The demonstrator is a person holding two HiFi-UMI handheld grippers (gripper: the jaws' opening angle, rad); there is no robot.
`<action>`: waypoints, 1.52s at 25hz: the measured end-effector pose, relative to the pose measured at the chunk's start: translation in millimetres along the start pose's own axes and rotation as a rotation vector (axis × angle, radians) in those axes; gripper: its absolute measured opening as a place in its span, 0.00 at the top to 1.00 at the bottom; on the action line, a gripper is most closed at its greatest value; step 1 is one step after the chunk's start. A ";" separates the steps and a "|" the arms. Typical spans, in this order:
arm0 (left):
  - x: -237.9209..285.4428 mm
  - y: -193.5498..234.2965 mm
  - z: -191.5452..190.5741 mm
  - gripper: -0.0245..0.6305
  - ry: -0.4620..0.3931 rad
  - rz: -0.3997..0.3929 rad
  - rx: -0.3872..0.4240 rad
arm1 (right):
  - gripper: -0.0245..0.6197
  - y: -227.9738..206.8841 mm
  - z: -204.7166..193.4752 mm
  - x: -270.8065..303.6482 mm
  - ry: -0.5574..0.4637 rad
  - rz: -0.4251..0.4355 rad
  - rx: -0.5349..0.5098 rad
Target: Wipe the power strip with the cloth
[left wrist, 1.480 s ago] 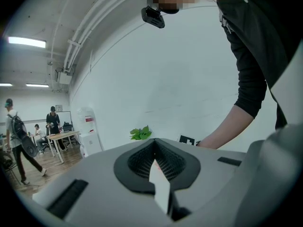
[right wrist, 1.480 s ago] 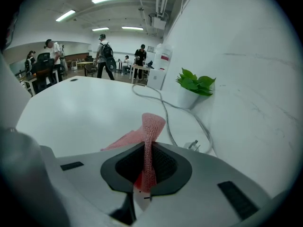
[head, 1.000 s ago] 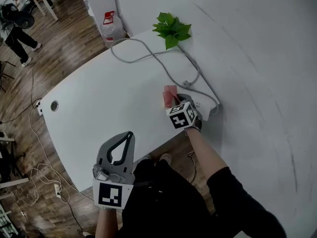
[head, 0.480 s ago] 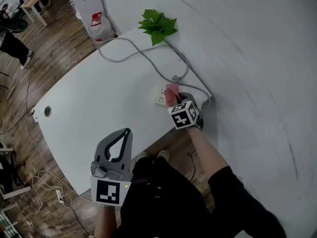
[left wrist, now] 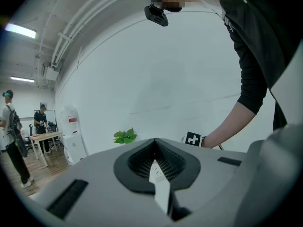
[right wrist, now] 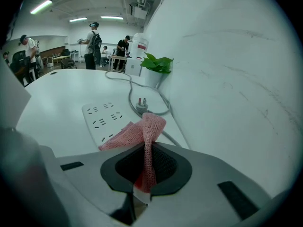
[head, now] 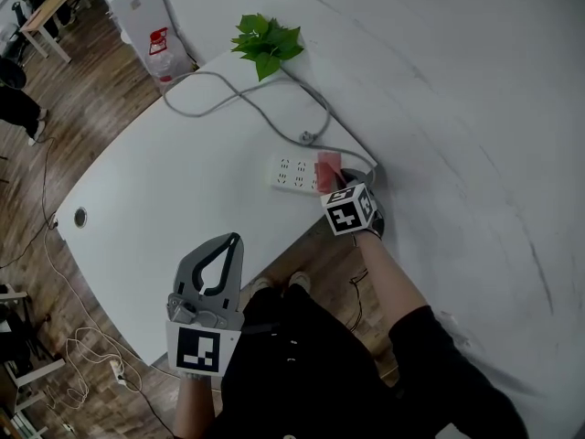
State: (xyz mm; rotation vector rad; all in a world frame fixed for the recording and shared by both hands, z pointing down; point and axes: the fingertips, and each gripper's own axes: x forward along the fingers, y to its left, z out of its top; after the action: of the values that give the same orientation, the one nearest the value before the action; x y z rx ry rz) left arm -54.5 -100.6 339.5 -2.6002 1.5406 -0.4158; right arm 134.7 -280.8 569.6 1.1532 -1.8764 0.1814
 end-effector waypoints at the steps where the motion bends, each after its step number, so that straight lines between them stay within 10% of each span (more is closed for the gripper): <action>1: 1.5 -1.4 0.2 0.94 0.001 -0.006 -0.001 | 0.88 -3.7 -3.3 -1.1 0.004 -0.006 0.003; 21: 22.8 -18.5 8.3 0.94 -0.015 -0.071 -0.010 | 0.88 -51.4 -46.8 -16.1 0.067 -0.082 0.065; 38: 12.7 -3.1 13.1 0.94 -0.035 -0.016 -0.007 | 0.88 21.1 42.7 -57.7 -0.169 0.091 0.009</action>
State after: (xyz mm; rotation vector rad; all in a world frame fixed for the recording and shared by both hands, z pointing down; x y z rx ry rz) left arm -42.5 -110.9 329.9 -2.6117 1.5139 -0.3648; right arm 101.5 -254.7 507.8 1.1191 -2.0808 0.1476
